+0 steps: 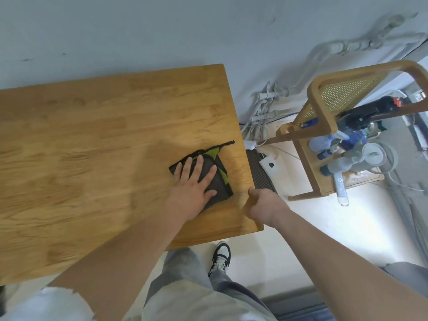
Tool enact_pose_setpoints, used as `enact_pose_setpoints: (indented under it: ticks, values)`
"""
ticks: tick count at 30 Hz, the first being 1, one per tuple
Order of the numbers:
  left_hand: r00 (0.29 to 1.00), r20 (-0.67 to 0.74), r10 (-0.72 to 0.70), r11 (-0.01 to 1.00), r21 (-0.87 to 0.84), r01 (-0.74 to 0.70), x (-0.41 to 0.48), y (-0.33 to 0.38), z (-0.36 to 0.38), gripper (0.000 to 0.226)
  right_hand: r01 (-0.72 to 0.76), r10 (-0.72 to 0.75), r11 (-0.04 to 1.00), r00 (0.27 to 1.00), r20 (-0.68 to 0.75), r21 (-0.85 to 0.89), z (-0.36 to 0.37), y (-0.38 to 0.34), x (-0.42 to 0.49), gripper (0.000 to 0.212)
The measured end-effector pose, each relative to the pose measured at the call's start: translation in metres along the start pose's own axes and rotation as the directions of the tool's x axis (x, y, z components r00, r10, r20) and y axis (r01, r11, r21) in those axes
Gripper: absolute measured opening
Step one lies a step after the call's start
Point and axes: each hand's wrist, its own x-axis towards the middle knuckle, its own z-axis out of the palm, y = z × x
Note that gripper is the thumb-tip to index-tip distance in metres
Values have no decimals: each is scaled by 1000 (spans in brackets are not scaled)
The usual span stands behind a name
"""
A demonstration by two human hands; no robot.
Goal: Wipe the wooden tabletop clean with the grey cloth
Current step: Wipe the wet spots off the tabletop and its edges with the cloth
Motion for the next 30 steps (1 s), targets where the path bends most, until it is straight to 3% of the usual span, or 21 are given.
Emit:
enact_pose_setpoints:
  ticks: [3, 6, 7, 9, 12, 14, 17, 20, 23, 25, 27, 29, 30]
  values:
    - [970, 19, -241, 966, -91, 242, 1, -2, -7, 68, -9, 12, 979, 1000, -17, 206, 0, 8, -4, 64]
    - [960, 22, -278, 950, -142, 278, -14, 44, -1, 68, -100, 128, 750, 992, 4, 654, 3, 23, -11, 31]
    - [974, 10, -227, 965, -134, 227, -21, 64, 4, 68, -117, 180, 686, 984, -12, 718, 4, 30, -12, 24]
    - [1000, 0, -9, 997, -74, 9, -37, 100, 16, 67, -115, 228, 678, 972, -59, 726, 5, 44, -12, 22]
    - [933, 49, 356, 931, 68, -358, -55, 119, 31, 64, -63, 197, 767, 970, -141, 639, 6, 54, -12, 23]
    - [917, 40, 397, 912, 96, -399, -59, 101, 33, 62, -42, 175, 829, 967, -187, 558, 6, 51, -11, 22]
    - [978, -30, 204, 978, 55, -203, -74, 48, 39, 62, 5, 108, 911, 962, -250, 412, 5, 36, -9, 17]
    - [989, -62, -135, 991, -33, 133, -105, -12, 46, 64, 71, 0, 945, 976, -218, 319, 8, 13, -8, 24]
    - [867, -40, -497, 850, -223, 477, -124, -21, 50, 64, 145, -97, 965, 971, -218, 220, 11, -4, -9, 37]
    - [800, -7, -600, 767, -288, 573, -121, 10, 50, 62, 162, -123, 971, 969, -217, 174, 11, -7, -8, 39]
    - [877, 8, -481, 839, -287, 463, -108, 50, 50, 60, 161, -131, 977, 971, -202, 140, 7, -7, -6, 39]
    - [994, -21, -110, 977, -186, 104, -90, 74, 45, 58, 164, -137, 977, 974, -181, 139, 0, -8, -2, 39]
    - [997, -9, 77, 989, -125, -77, -79, 77, 38, 57, 171, -146, 976, 974, -176, 134, -4, -9, 0, 38]
